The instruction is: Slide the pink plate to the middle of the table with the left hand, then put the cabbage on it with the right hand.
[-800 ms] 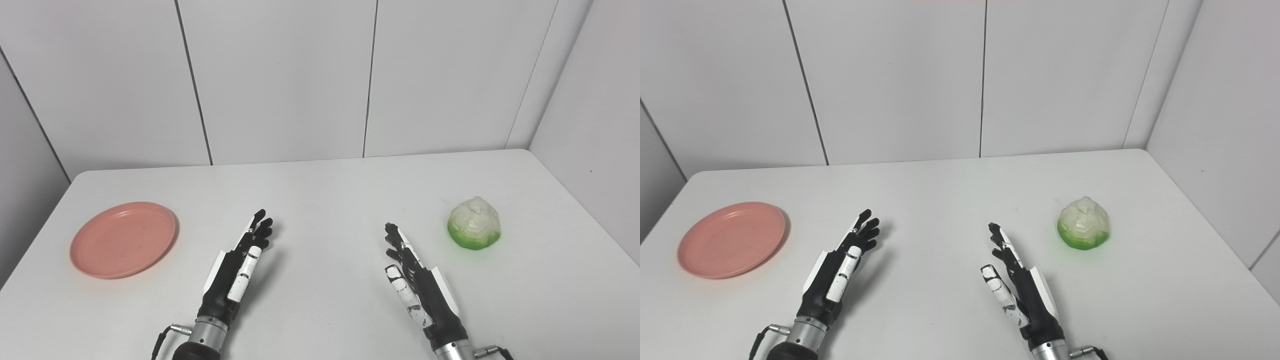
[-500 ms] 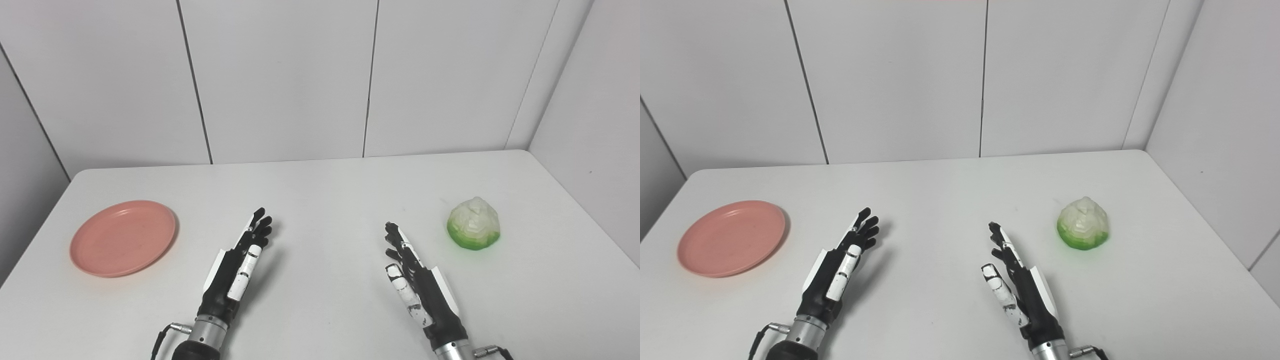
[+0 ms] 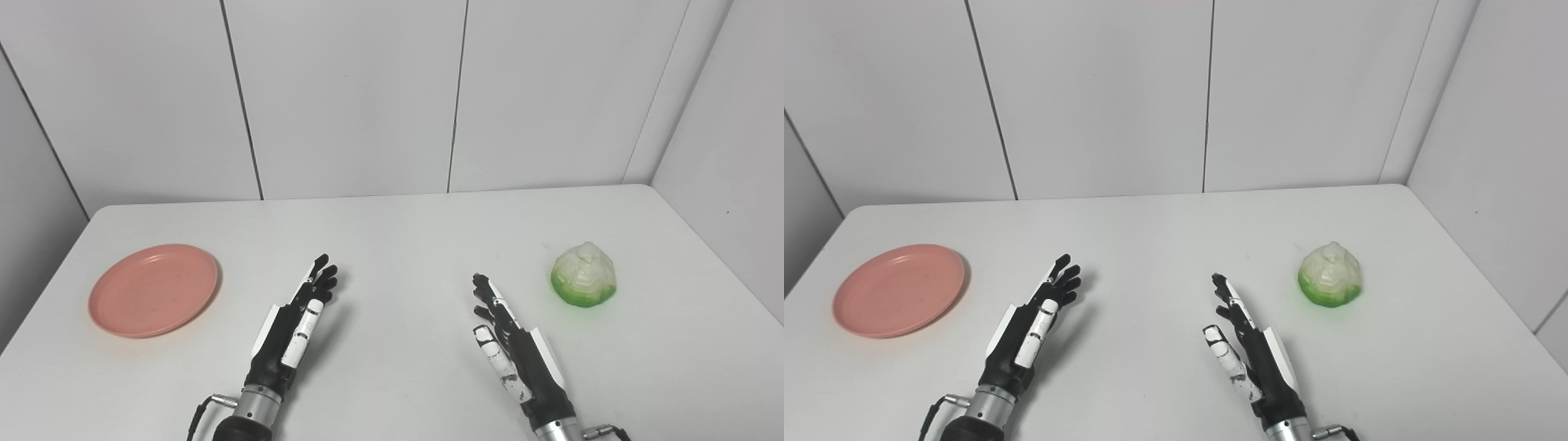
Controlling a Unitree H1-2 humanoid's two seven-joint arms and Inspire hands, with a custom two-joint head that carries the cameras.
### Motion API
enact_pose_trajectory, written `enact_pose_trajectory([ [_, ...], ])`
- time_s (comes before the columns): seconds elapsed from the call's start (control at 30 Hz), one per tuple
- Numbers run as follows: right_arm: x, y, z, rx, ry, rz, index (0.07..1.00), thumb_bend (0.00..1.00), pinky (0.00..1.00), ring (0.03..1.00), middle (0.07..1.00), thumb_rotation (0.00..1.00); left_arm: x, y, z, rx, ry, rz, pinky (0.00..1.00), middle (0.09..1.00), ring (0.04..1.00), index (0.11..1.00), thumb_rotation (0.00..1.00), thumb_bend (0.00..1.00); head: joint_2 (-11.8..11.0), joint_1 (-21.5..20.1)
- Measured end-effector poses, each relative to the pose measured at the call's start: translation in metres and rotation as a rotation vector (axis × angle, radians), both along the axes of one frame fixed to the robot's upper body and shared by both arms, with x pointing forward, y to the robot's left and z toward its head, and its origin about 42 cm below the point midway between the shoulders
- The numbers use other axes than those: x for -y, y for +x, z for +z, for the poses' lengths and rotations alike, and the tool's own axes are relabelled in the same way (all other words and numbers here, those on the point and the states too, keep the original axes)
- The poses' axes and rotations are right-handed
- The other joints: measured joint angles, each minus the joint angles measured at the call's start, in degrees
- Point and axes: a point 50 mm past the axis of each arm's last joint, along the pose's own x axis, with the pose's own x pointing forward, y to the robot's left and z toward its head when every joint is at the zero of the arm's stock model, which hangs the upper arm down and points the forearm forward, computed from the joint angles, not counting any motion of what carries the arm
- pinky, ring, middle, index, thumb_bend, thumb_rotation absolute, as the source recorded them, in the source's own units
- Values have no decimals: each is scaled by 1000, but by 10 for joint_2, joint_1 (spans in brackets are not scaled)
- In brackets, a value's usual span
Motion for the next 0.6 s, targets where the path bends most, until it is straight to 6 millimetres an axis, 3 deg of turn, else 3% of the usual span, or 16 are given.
enact_pose_trajectory([
  [0.07, 1, 0, 0, -1, 3, 1, 949, 328, 913, 954, 955, 1000, 1, -2, 0, -10, 2, 0, 935, 953, 942, 950, 1000, 511, -1, 28],
  [0.13, 3, 0, 0, 0, -5, 2, 945, 326, 920, 950, 950, 1000, 4, -4, 0, -14, 12, -2, 933, 955, 943, 950, 1000, 503, -1, 28],
  [0.2, 4, 0, 0, 0, -14, 3, 946, 328, 934, 952, 951, 1000, 7, -5, -1, -20, 22, -3, 929, 955, 941, 950, 1000, 490, -3, 83],
  [0.27, 6, 0, 0, -1, -16, 6, 948, 334, 942, 955, 952, 1000, 10, -5, -1, -25, 24, 3, 926, 954, 941, 949, 1000, 478, -4, 103],
  [0.43, 12, 0, 0, -7, -26, 20, 950, 367, 943, 946, 948, 1000, 23, -5, 0, -26, 23, 15, 925, 962, 952, 960, 1000, 462, -8, 135],
  [0.6, 16, 0, 1, -8, -15, 33, 956, 321, 943, 949, 954, 1000, 31, -6, 0, -24, 28, 10, 930, 965, 956, 964, 1000, 448, -11, 147],
])
